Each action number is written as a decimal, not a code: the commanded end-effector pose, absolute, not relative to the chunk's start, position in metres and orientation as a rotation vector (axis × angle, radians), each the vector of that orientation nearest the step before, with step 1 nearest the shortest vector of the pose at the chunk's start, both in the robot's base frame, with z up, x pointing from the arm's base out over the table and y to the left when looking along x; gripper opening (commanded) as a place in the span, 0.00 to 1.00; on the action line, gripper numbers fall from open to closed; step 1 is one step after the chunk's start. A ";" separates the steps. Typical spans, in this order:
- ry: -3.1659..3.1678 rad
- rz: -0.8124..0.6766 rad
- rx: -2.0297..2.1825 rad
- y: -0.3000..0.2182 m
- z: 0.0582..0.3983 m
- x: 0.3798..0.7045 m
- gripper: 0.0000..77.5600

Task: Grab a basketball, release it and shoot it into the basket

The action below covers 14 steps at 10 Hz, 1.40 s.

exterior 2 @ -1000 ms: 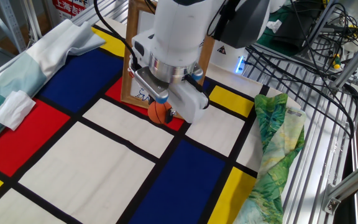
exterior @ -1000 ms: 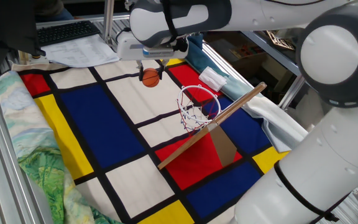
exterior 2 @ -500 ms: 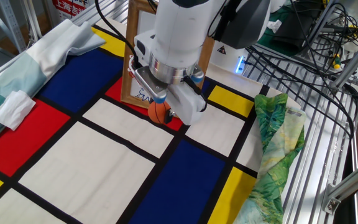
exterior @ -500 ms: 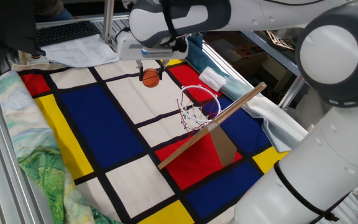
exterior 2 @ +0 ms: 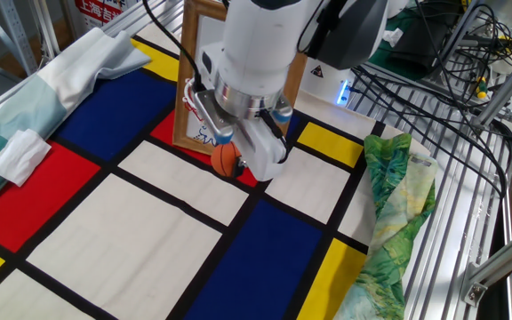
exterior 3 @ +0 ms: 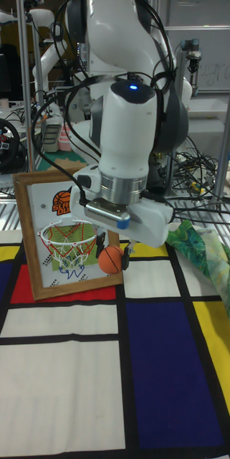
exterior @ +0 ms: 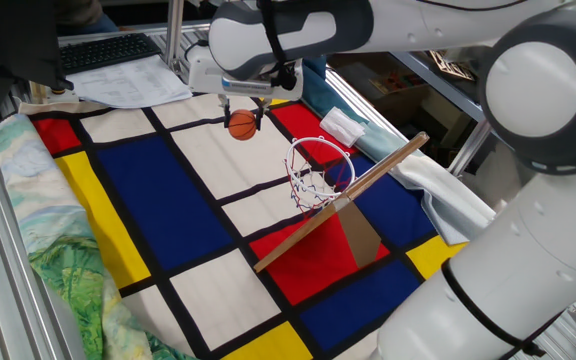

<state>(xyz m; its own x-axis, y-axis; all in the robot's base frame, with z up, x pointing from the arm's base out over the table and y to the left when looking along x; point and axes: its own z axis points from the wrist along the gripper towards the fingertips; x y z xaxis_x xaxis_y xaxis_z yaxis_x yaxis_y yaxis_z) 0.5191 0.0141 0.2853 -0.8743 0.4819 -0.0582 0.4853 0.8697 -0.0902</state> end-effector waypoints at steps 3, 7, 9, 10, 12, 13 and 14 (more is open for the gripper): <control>3.028 -0.169 0.685 -0.005 0.313 0.487 0.02; 3.122 -0.156 0.551 -0.056 0.370 0.460 0.02; 3.132 -0.163 0.487 -0.071 0.377 0.452 0.02; 3.135 -0.157 0.422 -0.089 0.378 0.441 0.02; 3.116 -0.156 0.373 -0.103 0.368 0.426 0.02; 3.111 -0.157 0.355 -0.105 0.363 0.420 0.02; 3.106 -0.152 0.350 -0.106 0.359 0.414 0.02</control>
